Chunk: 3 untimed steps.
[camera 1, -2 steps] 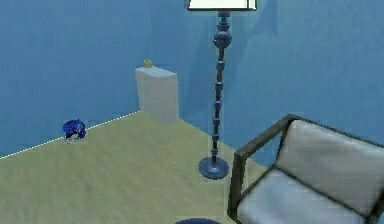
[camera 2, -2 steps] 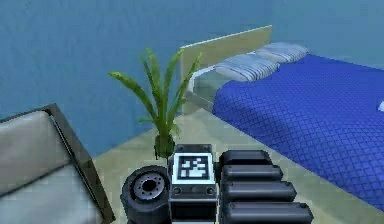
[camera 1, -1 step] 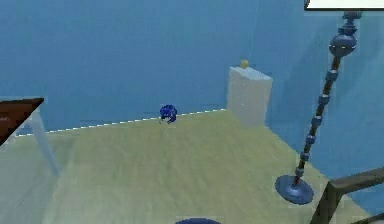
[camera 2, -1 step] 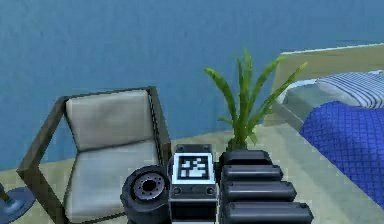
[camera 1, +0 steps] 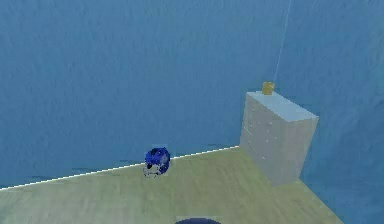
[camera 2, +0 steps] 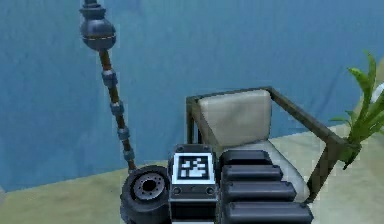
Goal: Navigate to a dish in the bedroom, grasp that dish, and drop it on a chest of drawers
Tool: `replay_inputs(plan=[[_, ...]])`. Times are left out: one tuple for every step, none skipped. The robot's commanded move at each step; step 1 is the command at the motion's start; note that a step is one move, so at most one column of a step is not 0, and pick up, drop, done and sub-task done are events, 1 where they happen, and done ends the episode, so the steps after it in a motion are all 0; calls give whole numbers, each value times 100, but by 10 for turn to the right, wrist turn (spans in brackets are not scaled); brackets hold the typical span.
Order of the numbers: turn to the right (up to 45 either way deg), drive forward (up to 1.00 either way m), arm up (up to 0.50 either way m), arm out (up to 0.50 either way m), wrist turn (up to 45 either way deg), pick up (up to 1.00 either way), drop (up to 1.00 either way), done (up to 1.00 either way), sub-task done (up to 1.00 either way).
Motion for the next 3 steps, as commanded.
replay_inputs(plan=[[-30, 0, 0, 0, 0, 0, 0, 0, 0], [0, 40, 0, 0, 0, 0, 0, 0, 0], [240, 0, 0, 0, 0, 0, 0, 0, 0]])
